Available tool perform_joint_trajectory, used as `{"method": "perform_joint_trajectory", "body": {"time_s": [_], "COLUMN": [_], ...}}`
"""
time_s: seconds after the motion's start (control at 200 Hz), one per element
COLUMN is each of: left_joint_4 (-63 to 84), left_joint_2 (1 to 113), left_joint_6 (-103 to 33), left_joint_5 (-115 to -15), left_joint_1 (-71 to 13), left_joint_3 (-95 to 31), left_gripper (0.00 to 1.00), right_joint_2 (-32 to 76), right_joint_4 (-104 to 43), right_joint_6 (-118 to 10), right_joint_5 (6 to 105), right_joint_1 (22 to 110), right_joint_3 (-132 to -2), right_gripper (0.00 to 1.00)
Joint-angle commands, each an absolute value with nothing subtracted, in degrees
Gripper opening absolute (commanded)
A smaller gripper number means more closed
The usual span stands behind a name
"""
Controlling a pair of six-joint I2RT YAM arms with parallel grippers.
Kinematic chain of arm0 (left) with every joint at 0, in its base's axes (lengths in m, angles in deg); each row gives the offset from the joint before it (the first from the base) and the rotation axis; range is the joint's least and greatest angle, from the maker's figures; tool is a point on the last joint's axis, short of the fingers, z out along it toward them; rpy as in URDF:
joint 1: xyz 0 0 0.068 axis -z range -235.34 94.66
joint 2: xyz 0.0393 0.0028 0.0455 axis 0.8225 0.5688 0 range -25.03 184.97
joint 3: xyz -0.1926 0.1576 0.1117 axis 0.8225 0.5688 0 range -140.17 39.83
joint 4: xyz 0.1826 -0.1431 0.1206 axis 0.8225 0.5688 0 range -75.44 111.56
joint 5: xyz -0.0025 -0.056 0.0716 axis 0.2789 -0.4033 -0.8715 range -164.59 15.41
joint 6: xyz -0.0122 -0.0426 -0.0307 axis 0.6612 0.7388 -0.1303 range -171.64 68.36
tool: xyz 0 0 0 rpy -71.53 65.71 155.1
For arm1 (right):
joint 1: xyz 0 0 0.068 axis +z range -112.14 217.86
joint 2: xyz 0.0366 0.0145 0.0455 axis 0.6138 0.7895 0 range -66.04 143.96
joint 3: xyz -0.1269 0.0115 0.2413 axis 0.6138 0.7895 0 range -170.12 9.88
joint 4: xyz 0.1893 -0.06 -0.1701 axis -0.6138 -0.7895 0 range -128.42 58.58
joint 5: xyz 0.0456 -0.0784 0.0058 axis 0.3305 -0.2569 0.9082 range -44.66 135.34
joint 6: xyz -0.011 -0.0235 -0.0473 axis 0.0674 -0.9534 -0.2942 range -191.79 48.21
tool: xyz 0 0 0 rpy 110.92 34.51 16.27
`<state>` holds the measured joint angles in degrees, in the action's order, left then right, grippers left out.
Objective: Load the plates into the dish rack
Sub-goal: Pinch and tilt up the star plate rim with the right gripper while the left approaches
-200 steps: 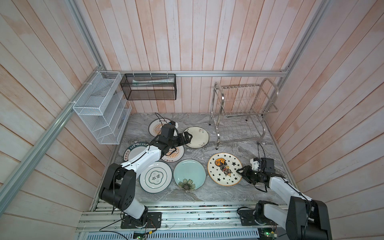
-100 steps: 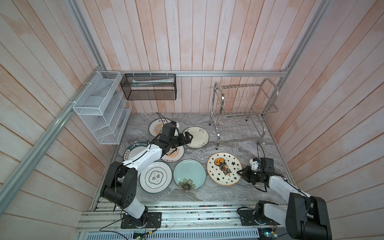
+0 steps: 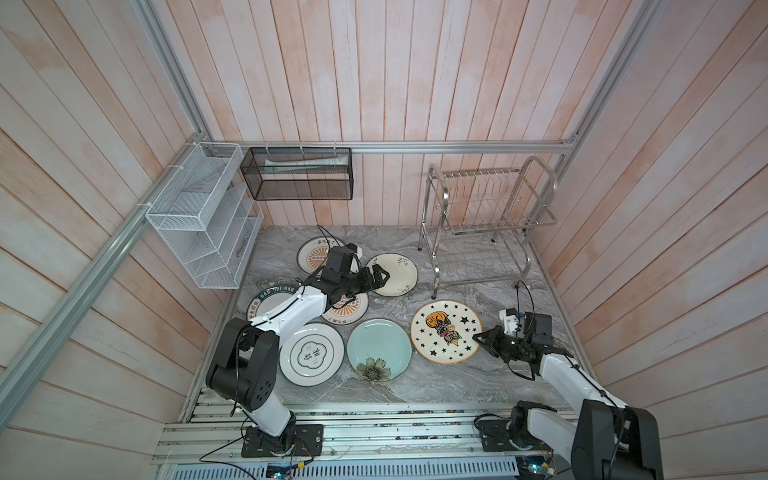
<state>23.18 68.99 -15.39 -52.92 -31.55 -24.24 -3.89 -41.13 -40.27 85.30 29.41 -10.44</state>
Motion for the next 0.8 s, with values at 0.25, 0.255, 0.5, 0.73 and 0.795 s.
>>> {"method": "perform_joint_trajectory", "body": {"time_s": [0.25, 0.255, 0.5, 0.73, 0.795], "left_joint_4": [21.69, 21.64, 21.12, 19.22, 19.13], "left_joint_2": [68.76, 68.71, 68.41, 67.49, 67.37], "left_joint_6": [-16.04, -16.05, -16.05, -15.35, -15.34], "left_joint_5": [-49.74, -49.73, -49.21, -48.37, -47.99], "left_joint_1": [-31.35, -31.34, -31.35, -31.35, -31.35], "left_joint_3": [-24.57, -24.54, -24.16, -23.17, -23.11], "left_gripper": [1.0, 1.0, 1.0, 1.0, 1.0], "right_joint_2": [-7.59, -7.64, -9.86, -12.67, -13.06], "right_joint_4": [-44.34, -44.38, -44.05, -42.4, -41.81], "right_joint_6": [-38.75, -38.79, -39.1, -37.65, -37.05], "right_joint_5": [85.91, 86.01, 89.07, 90.73, 91.55], "right_joint_1": [28.54, 28.5, 28.54, 28.47, 28.47], "right_joint_3": [-16.23, -16.31, -17.91, -18.4, -18.48], "right_gripper": [0.0, 0.0, 0.0, 0.0, 0.0]}}
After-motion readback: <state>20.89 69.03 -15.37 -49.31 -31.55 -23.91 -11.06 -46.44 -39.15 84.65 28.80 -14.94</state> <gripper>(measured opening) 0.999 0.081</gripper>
